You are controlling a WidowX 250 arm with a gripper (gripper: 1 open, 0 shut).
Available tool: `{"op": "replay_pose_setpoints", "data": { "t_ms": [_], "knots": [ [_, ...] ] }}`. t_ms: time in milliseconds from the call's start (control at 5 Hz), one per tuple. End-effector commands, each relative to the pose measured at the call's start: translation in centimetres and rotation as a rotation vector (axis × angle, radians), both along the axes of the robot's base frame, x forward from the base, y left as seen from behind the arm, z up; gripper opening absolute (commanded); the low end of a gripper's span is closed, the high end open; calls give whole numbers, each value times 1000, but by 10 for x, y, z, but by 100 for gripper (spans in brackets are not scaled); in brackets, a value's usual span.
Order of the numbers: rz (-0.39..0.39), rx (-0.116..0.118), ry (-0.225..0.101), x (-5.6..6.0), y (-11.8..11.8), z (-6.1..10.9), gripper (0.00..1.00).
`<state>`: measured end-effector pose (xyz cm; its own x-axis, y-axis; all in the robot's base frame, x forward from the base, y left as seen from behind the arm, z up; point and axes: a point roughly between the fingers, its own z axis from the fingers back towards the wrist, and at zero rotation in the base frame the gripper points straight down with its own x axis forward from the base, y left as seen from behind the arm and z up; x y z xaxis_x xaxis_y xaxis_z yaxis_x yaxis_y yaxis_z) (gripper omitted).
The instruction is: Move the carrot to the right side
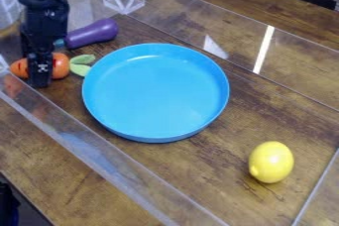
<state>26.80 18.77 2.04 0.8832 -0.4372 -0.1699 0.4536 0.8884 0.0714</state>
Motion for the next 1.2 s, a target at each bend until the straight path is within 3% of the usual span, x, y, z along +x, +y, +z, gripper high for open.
{"op": "replay_pose_setpoints", "data": {
  "t_ms": [0, 200, 400, 600, 1000],
  "knots": [
    [6, 31, -55, 19, 3, 15, 100],
    [-13, 31, -59, 18, 1, 13, 0],
    [-24, 31, -66, 17, -2, 13, 0],
    [53, 33, -72, 17, -2, 12, 0],
    [49, 23, -84, 13, -2, 28, 0]
  ]
}}
